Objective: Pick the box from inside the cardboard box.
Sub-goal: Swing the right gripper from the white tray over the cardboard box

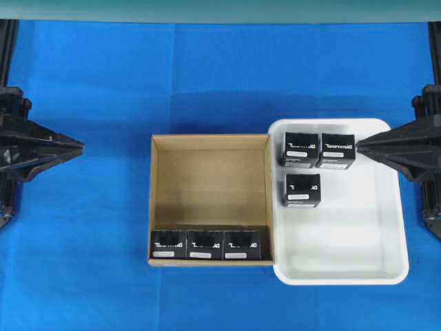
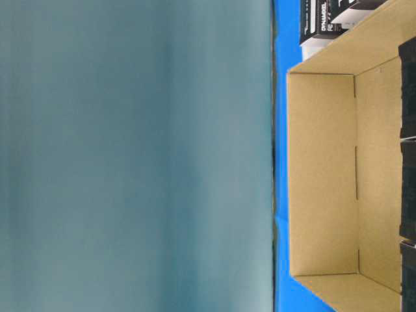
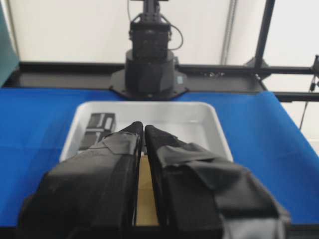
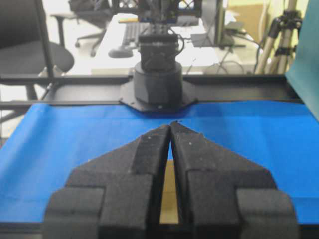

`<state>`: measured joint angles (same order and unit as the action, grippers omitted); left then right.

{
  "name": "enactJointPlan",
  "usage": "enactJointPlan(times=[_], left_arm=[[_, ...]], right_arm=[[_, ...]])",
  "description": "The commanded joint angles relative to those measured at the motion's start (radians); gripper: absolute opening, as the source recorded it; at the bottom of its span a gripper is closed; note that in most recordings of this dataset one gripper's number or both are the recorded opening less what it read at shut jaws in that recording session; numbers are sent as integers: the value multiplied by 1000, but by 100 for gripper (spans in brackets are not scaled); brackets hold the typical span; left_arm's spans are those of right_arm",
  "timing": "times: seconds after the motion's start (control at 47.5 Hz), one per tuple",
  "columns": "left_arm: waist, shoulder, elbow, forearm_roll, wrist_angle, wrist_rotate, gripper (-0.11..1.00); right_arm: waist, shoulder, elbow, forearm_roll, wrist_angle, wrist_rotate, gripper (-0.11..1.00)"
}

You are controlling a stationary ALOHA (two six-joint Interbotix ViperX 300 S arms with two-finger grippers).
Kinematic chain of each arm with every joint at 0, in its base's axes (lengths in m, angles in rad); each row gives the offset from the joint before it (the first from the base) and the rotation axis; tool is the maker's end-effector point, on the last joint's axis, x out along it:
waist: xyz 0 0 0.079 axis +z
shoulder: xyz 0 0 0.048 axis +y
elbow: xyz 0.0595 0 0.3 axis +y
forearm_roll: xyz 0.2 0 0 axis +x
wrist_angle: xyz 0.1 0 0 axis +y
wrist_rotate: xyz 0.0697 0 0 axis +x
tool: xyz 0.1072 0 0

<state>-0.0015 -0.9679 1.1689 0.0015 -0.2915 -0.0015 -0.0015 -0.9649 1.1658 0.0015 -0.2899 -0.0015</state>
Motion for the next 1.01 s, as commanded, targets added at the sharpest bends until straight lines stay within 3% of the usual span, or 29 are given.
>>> enactJointPlan(times=[0.0, 0.126, 0.231, 0.715, 0.989], left_arm=[[9, 17, -32, 15, 15, -9, 14], [12, 15, -69, 17, 60, -9, 1], [12, 12, -83, 17, 109, -11, -6], [12, 12, -137, 15, 299, -11, -7], [11, 9, -143, 17, 344, -11, -7]], right_arm=[[12, 12, -8, 5, -6, 14, 14], [15, 23, -31, 72, 66, 41, 3], [15, 38, -69, 80, 163, 72, -1], [35, 314, -437, 89, 750, 212, -1], [55, 525, -630, 91, 1015, 224, -1]])
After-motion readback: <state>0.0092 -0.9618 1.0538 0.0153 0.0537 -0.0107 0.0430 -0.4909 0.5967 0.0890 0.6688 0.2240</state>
